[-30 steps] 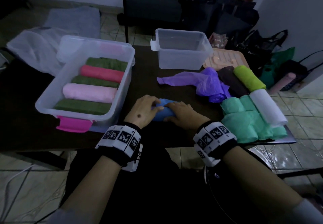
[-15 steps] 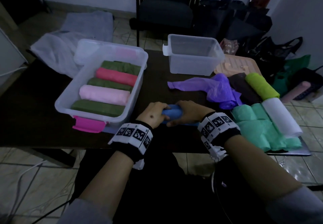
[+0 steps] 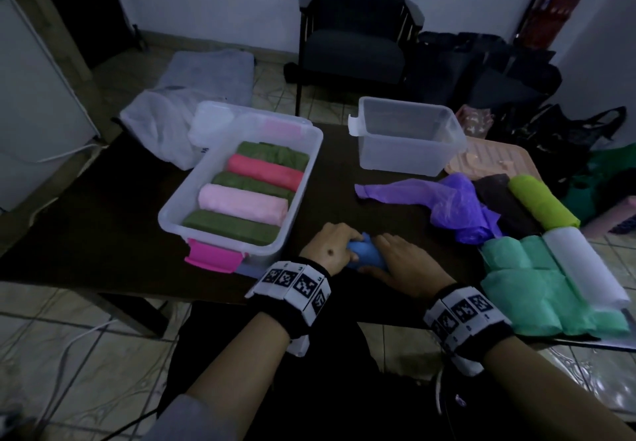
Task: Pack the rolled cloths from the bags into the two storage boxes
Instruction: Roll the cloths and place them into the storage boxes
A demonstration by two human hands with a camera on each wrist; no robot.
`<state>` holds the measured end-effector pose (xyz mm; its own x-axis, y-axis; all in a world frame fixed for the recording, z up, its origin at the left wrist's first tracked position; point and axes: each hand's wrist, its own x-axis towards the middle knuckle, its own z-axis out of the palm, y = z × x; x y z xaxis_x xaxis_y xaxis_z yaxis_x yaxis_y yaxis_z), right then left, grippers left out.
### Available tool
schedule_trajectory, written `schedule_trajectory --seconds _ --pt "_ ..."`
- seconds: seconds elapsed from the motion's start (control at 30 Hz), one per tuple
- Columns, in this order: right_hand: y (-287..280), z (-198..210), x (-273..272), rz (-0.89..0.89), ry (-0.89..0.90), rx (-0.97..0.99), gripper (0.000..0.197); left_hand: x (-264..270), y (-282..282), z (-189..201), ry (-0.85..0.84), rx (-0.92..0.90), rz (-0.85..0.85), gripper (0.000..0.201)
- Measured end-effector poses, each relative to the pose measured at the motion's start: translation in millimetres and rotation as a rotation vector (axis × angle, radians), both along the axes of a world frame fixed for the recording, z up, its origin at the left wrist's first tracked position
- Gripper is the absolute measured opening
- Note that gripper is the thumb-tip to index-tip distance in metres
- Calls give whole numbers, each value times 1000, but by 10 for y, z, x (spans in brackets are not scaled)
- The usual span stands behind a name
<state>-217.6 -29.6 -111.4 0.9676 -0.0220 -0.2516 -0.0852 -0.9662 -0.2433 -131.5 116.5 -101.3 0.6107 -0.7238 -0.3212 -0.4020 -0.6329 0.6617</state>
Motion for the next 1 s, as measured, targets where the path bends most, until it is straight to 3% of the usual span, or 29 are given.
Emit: schedule_trajectory --seconds 0.13,0.27,0.33,0.47,0.67,0.83,1.0 --pt "31 17 2 -80 -15 79 52 -1 -10 196 -76 -47 31 49" --pt "67 103 124 -212 -161 243 50 41 100 643 -141 -294 111 47" --pt "107 222 256 -247 -270 294 53 91 236 932 -161 -402 181 43" --pt "299 628 642 -234 -407 301 49 293 712 1256 -365 -448 394 38" --pt "718 1076 1427 -57 -552 78 59 440 1458 925 -401 -363 824 37" --pt "922 1056 1928 37 -387 -121 65 453 1590 579 -147 -226 958 42" --pt "985 936 2221 71 -205 -263 69 494 1525 539 -154 -215 1026 37"
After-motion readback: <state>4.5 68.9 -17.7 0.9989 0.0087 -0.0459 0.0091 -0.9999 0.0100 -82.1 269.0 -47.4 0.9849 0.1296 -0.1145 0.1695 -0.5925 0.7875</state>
